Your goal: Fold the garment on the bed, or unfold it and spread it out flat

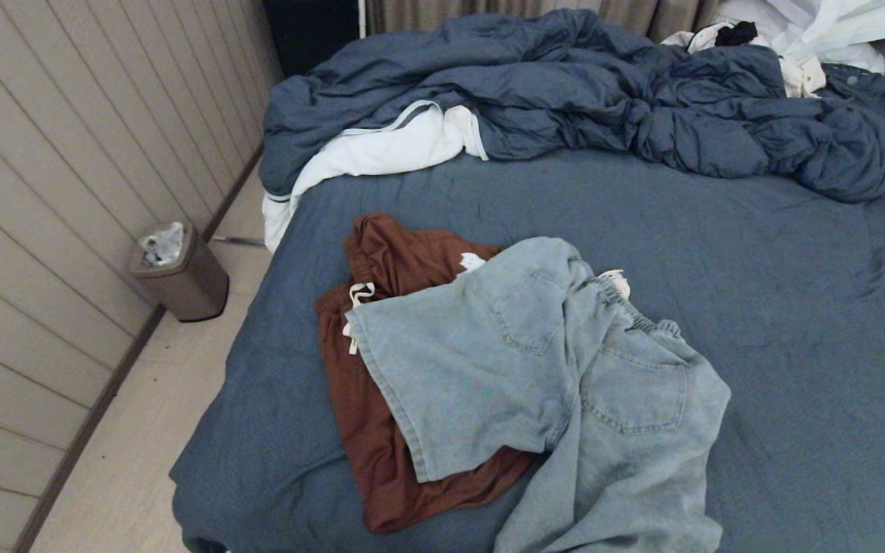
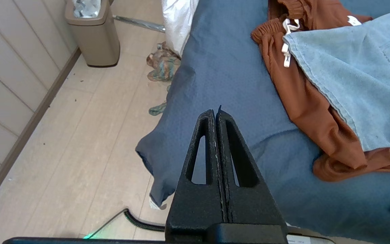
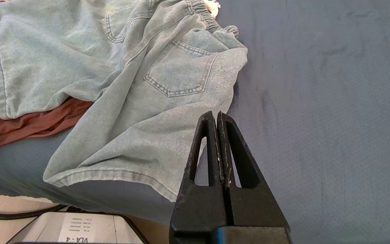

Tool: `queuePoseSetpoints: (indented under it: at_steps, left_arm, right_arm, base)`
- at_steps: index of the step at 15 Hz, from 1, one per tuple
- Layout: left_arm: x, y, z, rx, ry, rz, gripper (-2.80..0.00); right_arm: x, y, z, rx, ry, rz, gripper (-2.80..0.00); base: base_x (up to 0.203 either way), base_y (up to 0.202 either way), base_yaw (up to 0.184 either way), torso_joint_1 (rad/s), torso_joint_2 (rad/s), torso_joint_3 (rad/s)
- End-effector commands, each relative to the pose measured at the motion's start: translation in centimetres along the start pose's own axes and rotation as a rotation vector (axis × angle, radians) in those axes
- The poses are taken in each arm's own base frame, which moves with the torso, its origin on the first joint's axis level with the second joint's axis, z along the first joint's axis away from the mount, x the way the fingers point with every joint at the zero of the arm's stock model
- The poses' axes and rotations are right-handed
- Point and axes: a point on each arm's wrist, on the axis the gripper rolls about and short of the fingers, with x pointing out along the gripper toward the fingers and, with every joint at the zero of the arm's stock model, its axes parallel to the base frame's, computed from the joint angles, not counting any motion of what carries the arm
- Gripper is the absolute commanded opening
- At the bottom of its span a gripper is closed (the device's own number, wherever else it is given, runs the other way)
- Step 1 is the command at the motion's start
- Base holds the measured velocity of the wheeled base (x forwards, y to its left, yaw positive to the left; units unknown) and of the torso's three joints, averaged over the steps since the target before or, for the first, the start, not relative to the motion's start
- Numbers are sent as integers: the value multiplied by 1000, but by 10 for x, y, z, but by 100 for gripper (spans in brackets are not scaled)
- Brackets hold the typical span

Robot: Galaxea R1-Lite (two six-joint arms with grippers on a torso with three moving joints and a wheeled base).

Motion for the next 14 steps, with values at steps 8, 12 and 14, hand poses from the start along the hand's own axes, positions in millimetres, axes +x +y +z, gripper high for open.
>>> queuePoseSetpoints:
  at_steps: [8, 12, 14]
  left_arm:
    - [0, 0, 0, -1, 1, 0, -280]
    - [0, 0, 0, -1, 1, 0, -280]
    - [0, 0, 0, -1, 1, 2, -280]
  right_arm:
    - [0, 0, 0, 0, 0, 1, -280]
    - [0, 0, 0, 0, 0, 1, -280]
    - [0, 0, 0, 0, 0, 1, -280]
  base:
    - [0, 0, 0, 0, 0, 0]
    - [0, 0, 0, 0, 0, 0]
    - [0, 0, 0, 0, 0, 0]
